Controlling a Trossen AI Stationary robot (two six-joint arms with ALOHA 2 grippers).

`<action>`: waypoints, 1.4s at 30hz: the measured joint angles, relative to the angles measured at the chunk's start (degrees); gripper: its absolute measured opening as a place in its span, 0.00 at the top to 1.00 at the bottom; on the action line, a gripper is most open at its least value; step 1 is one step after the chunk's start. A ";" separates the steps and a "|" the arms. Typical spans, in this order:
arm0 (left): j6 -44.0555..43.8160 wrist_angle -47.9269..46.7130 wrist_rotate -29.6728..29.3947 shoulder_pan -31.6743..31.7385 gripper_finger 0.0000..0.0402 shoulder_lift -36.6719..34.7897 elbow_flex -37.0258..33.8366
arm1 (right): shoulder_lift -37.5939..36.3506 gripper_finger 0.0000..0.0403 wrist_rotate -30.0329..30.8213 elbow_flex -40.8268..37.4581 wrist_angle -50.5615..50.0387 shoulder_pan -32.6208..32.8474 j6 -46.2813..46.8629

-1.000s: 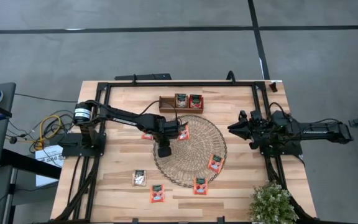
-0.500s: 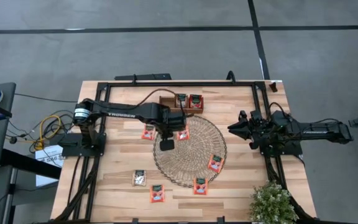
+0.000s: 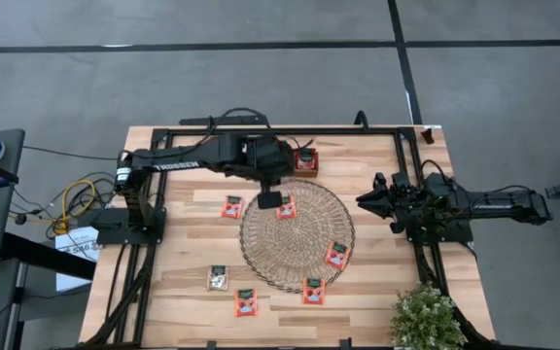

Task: Pick & Place Tea
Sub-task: Put the brown tea bag into the middle section of the brown wooden organizer

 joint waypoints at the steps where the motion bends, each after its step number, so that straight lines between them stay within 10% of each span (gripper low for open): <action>1: 0.50 0.00 -0.15 0.24 1.00 0.00 0.45 | 0.00 0.80 0.00 0.00 0.00 0.00 0.00; 42: 25.05 9.33 11.07 20.26 1.00 17.09 0.65 | 0.00 0.80 0.00 0.04 -2.24 -0.02 -0.02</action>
